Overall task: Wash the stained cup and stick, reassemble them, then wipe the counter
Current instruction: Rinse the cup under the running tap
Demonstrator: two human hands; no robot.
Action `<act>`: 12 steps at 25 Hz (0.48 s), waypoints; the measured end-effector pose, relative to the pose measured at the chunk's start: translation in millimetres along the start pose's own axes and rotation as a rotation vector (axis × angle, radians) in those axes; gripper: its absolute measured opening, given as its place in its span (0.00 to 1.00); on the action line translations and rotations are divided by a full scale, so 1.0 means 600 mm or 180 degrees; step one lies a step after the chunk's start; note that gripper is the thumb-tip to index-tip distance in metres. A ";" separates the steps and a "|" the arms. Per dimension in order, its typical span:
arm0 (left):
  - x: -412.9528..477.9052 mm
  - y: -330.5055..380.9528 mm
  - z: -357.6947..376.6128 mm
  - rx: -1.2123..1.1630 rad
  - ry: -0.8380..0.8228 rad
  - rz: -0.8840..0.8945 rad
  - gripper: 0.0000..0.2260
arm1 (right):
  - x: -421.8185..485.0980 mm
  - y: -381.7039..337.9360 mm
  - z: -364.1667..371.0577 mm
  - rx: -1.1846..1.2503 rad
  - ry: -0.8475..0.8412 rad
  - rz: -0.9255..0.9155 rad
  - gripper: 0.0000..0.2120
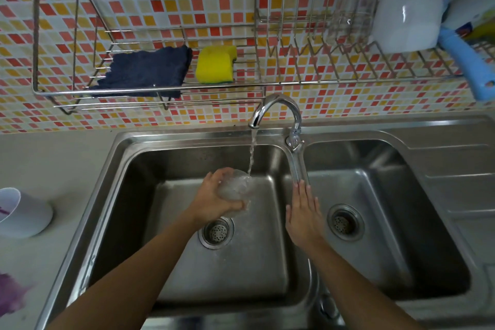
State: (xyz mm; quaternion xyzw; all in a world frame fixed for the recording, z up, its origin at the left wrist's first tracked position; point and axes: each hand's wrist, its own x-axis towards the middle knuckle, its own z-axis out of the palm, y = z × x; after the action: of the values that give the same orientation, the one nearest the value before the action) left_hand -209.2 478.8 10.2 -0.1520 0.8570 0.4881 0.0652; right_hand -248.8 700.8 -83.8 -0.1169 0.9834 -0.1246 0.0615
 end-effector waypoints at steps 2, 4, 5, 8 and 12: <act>0.001 -0.004 0.004 0.0786 -0.0005 0.0162 0.34 | -0.005 0.006 0.003 -0.0178 -0.0034 -0.0087 0.30; 0.006 -0.011 0.005 0.1606 -0.0060 0.0282 0.37 | -0.004 0.010 0.008 -0.0266 -0.0146 -0.0135 0.30; 0.008 -0.012 0.005 0.1978 -0.0078 0.0272 0.38 | -0.004 0.010 0.010 -0.0251 -0.0144 -0.0137 0.31; 0.010 -0.011 0.003 0.2945 -0.0115 0.0274 0.37 | -0.002 0.009 0.013 -0.0229 -0.0091 -0.0119 0.33; 0.009 -0.008 -0.005 0.3895 0.0039 0.0621 0.35 | -0.002 0.009 0.011 -0.0222 -0.0161 -0.0055 0.28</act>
State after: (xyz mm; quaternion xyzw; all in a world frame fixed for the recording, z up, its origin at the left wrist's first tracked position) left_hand -212.8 472.8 6.7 -0.0108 0.9918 -0.0889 0.0908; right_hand -247.8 704.6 -91.6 -0.1306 0.9842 -0.0878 0.0811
